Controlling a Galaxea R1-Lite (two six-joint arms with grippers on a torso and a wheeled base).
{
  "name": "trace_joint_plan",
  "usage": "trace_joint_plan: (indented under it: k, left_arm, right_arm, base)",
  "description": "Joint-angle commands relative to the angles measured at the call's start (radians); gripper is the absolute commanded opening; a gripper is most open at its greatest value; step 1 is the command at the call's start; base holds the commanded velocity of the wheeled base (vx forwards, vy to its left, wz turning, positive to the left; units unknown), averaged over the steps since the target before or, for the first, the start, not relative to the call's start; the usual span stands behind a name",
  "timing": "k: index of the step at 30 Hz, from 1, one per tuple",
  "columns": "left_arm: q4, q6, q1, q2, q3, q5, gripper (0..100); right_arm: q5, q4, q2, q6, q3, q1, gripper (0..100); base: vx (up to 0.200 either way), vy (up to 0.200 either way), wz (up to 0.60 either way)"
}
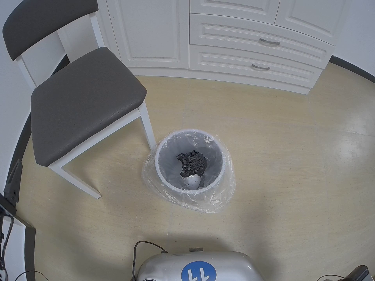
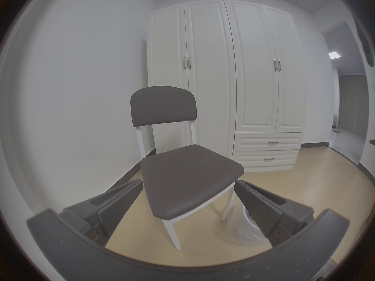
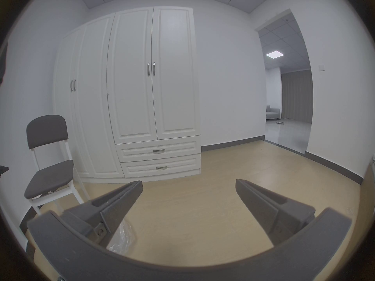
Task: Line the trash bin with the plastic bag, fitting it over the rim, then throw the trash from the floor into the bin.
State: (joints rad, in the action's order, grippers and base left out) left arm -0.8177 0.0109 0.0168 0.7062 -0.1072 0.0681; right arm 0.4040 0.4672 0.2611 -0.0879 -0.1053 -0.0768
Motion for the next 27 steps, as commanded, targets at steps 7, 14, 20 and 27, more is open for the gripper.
trace_joint_plan:
  k: [7,14,20,27]
  left_arm:
    - [0.376,0.000,0.000,-0.390,-0.129,0.002,100]
    - [0.462,0.004,0.000,-0.519,-0.120,-0.001,100]
    - [0.604,0.001,-0.011,-0.611,-0.109,-0.005,100]
    - [0.657,-0.002,-0.029,-0.686,-0.037,-0.007,100]
  right_arm:
    - [-0.083,-0.099,-0.261,0.017,0.026,0.077,100]
    - [-0.090,-0.070,-0.261,0.027,0.049,0.075,100]
    - [-0.110,-0.025,-0.261,0.028,0.082,0.077,100]
    - [-0.157,-0.016,-0.261,0.028,0.105,0.075,100]
  base:
    - [0.000,0.000,0.00]
    - [0.000,0.000,0.00]
    - [0.000,0.000,0.00]
    - [0.000,0.000,0.00]
